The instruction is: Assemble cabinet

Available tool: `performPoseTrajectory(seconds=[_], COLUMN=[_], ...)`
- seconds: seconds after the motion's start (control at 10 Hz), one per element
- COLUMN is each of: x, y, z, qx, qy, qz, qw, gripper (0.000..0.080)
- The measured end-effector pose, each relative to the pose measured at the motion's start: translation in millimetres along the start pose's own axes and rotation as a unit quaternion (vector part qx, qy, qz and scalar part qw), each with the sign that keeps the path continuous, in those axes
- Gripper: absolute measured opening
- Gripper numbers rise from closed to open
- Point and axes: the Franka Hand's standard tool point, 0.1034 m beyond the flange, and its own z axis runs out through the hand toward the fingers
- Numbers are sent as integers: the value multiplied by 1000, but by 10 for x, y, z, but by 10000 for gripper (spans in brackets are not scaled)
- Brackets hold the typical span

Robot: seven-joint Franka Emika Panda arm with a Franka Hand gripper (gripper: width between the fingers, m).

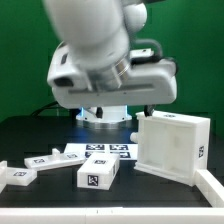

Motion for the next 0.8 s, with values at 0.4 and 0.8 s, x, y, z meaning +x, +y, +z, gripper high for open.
performPoseTrajectory(seconds=[0.4,0.8], x=[-36,-34], y=[-71,-64], z=[74,298], qx=[4,74], qy=[-6,-88], qz=[0,110], qw=[1000,987], gripper=[796,796])
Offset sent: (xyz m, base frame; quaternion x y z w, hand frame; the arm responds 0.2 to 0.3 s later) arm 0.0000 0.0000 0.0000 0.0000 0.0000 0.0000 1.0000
